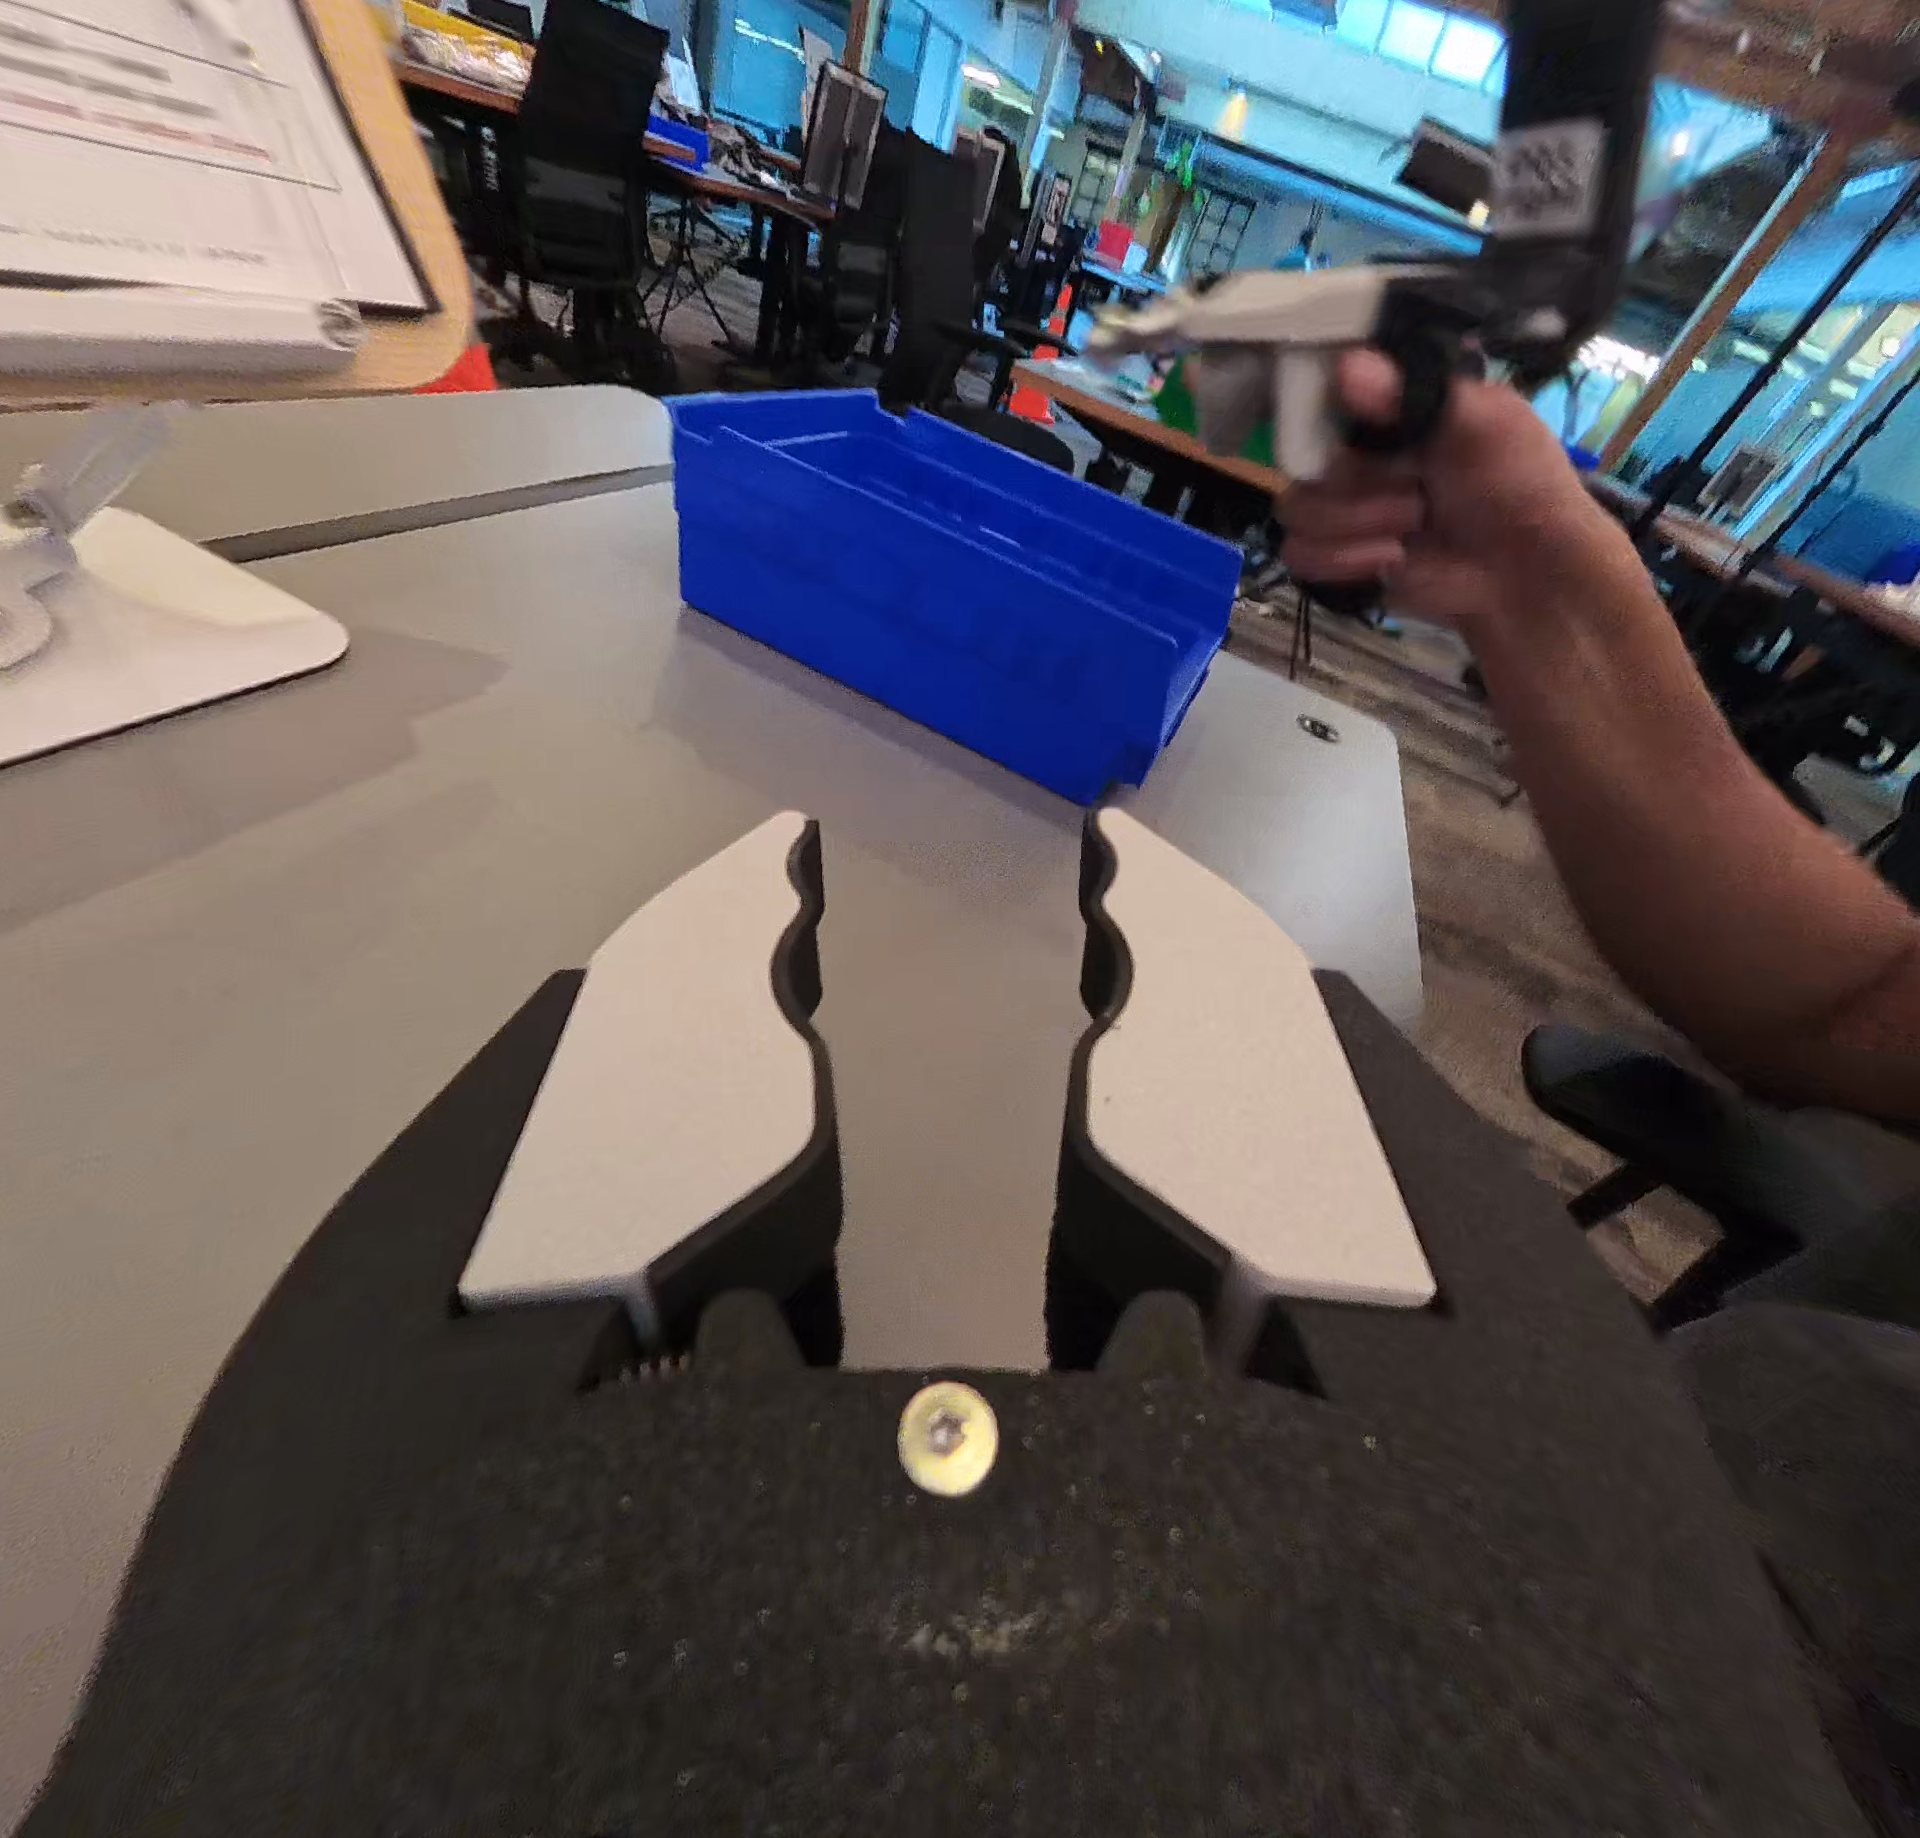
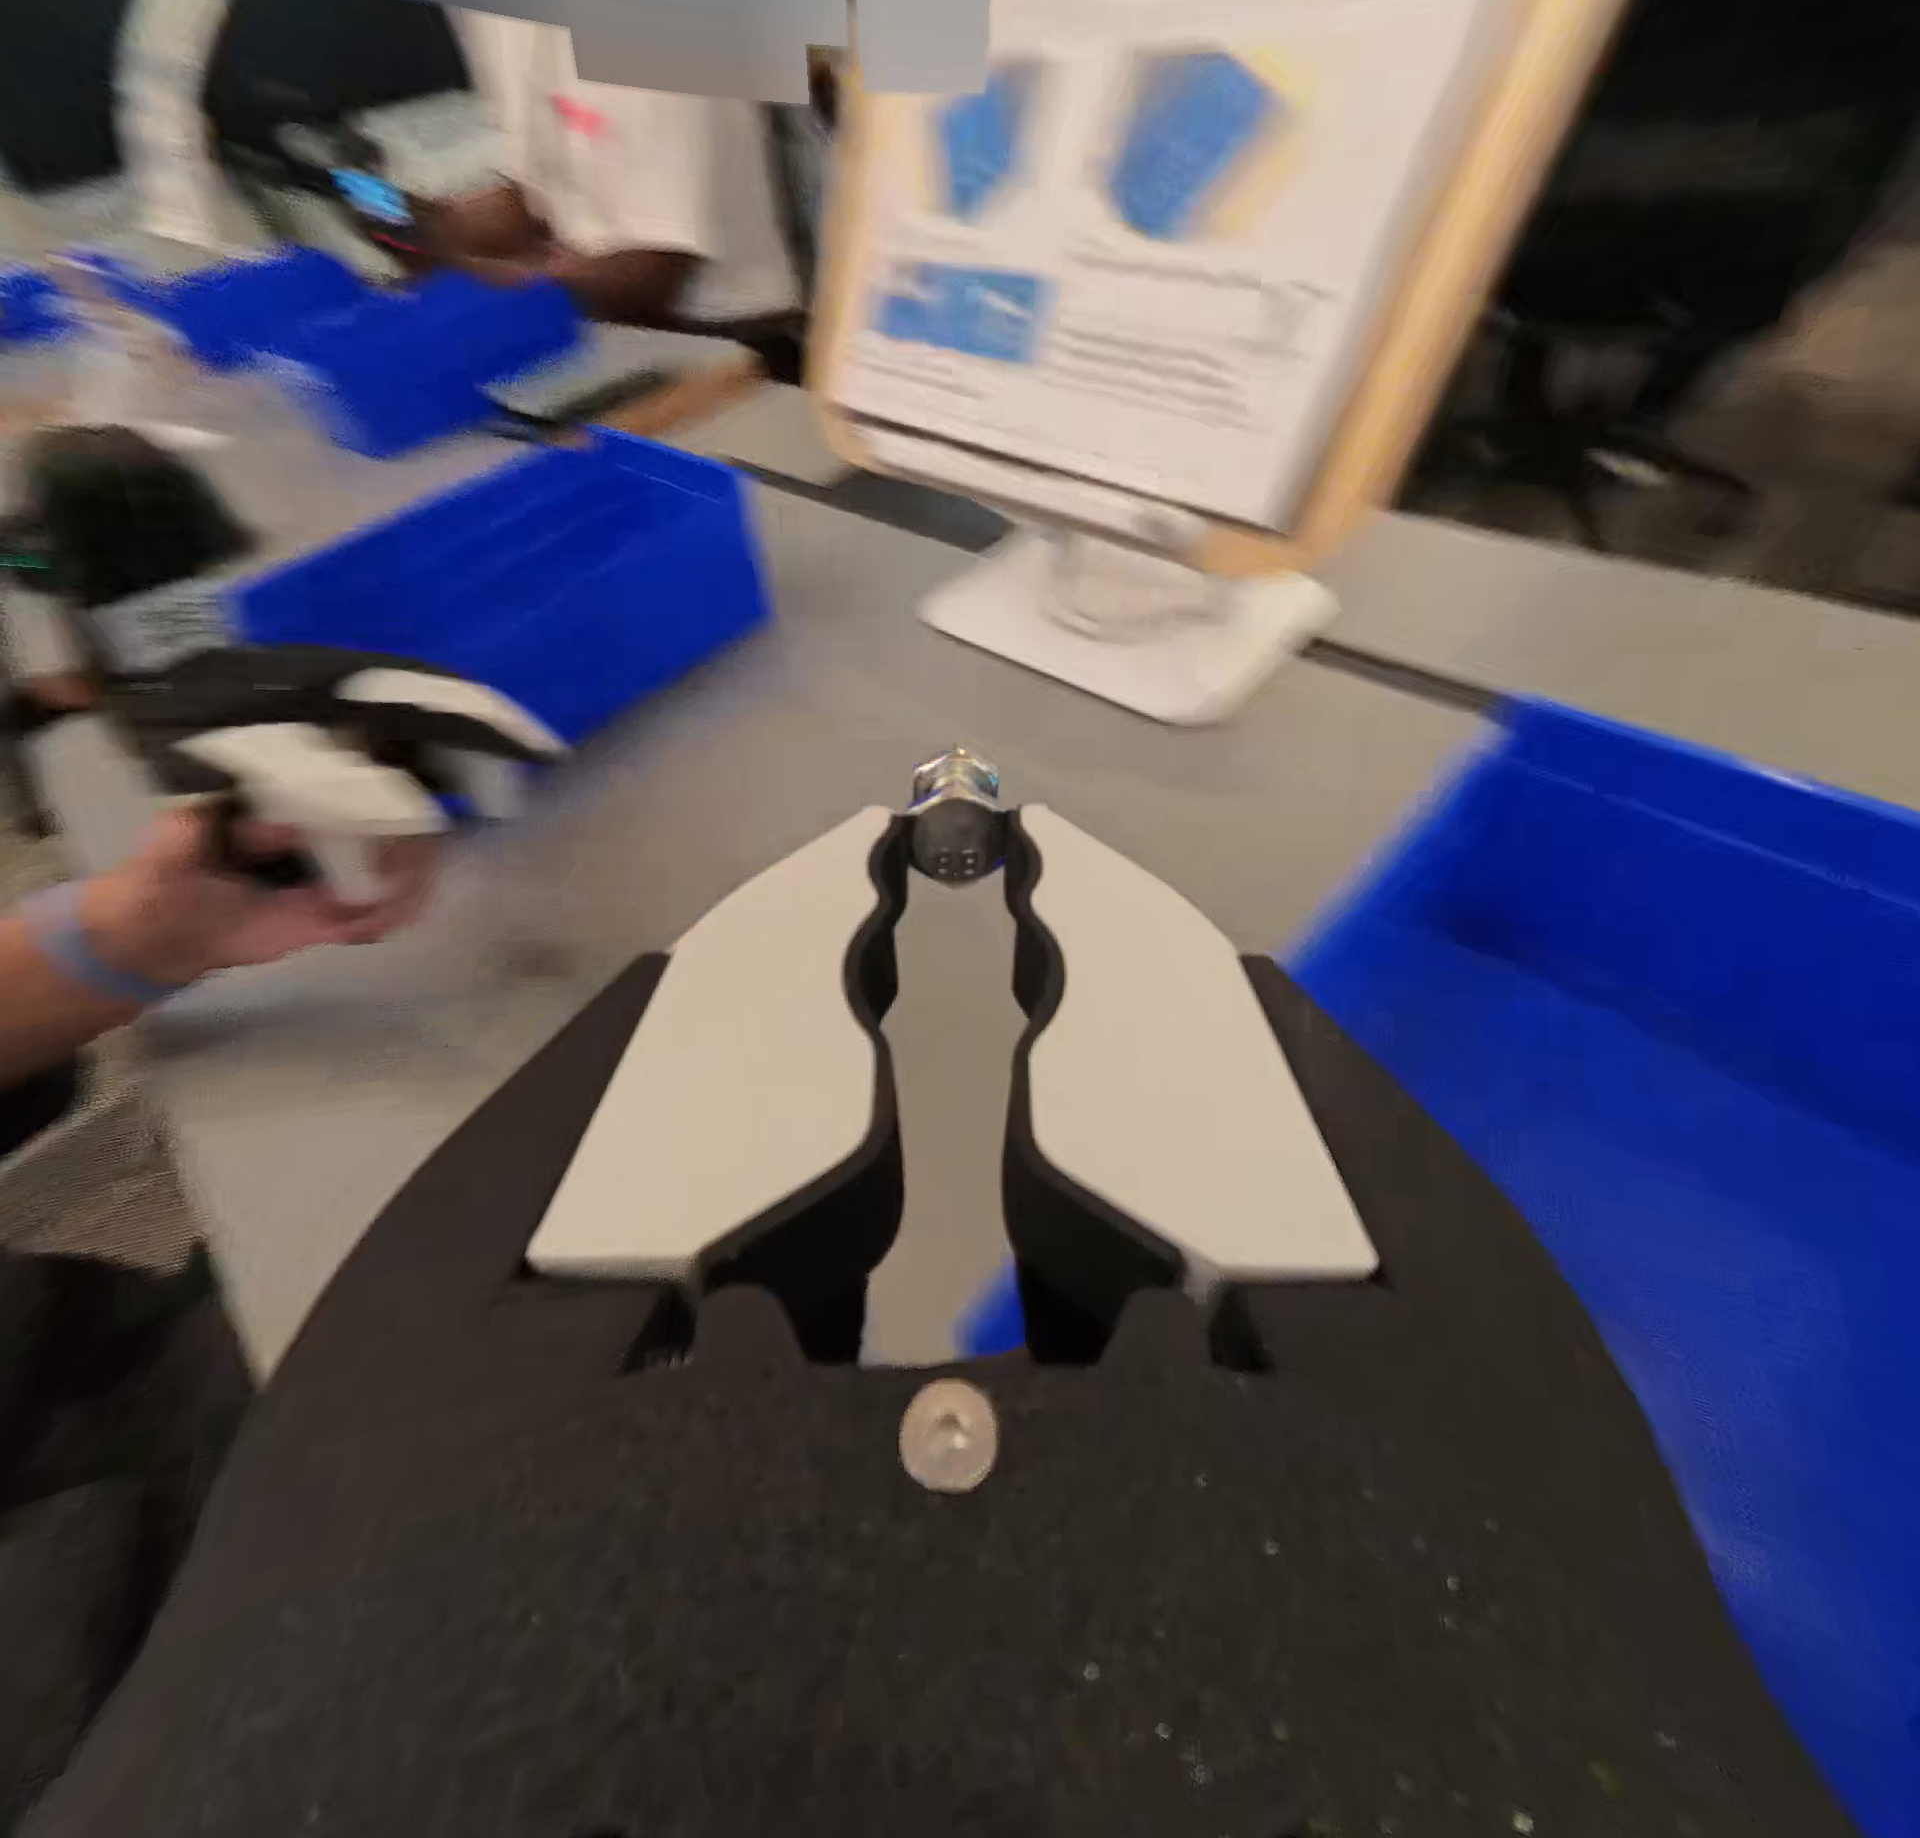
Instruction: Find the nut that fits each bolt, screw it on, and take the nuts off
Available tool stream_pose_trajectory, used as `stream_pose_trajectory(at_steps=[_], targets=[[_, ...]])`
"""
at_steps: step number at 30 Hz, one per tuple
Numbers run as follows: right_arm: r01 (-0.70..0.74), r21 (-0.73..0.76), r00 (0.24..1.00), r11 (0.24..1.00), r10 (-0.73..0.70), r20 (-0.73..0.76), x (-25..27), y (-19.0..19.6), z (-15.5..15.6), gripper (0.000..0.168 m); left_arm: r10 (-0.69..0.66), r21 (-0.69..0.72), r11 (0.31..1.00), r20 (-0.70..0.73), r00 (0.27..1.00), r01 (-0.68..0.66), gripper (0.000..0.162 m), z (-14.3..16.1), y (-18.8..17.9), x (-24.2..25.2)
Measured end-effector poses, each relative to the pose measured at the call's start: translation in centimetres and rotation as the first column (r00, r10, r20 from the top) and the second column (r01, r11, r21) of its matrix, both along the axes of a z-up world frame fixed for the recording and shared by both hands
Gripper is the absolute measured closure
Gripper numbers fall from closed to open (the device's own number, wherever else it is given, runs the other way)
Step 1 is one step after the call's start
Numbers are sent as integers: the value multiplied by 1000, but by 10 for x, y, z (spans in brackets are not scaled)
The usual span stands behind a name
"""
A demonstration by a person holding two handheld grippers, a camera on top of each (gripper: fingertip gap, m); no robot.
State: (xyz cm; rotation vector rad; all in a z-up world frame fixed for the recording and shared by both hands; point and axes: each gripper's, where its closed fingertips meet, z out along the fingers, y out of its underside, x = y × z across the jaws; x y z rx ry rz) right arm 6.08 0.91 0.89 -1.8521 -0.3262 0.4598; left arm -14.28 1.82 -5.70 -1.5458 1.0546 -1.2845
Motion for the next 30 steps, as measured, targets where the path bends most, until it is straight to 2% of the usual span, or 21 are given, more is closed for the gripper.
stream_pose_trajectory(at_steps=[2, 4, 6, 9, 13, 20, 23, 26, 30], targets=[[145, -171, 989, 975, -138, 55, 60, 23, -31, 150, -35, 12, 999, -7, 999, 35, 115, -3, -11, 9], [232, -306, 971, 923, -202, 129, 102, 46, -69, 150, -64, 11, 998, -19, 998, 65, 115, -5, -18, 17], [202, -424, 978, 883, -203, 44, 115, 68, -99, 150, -84, 6, 996, -18, 996, 85, 115, -5, -23, 23], [174, -523, 971, 835, -233, -49, 126, 97, -130, 151, -104, -5, 995, -14, 995, 104, 115, -3, -26, 28], [218, -587, 958, 780, -285, -22, 140, 120, -160, 151, -95, 17, 995, -26, 995, 96, 115, -2, -25, 27], [203, -622, 934, 756, -341, -109, 154, 131, -178, 150, -107, -16, 994, -37, 994, 107, 115, -13, -21, 23], [242, -645, 934, 725, -355, -48, 163, 127, -189, 149, -107, -24, 994, -43, 993, 106, 115, -15, -19, 22], [233, -654, 937, 720, -346, -47, 163, 124, -195, 149, -108, -39, 993, -29, 994, 107, 115, -14, -18, 21], [269, -630, 936, 728, -352, -7, 170, 119, -189, 137, -108, -50, 993, -37, 993, 106, 115, -17, -19, 20]])
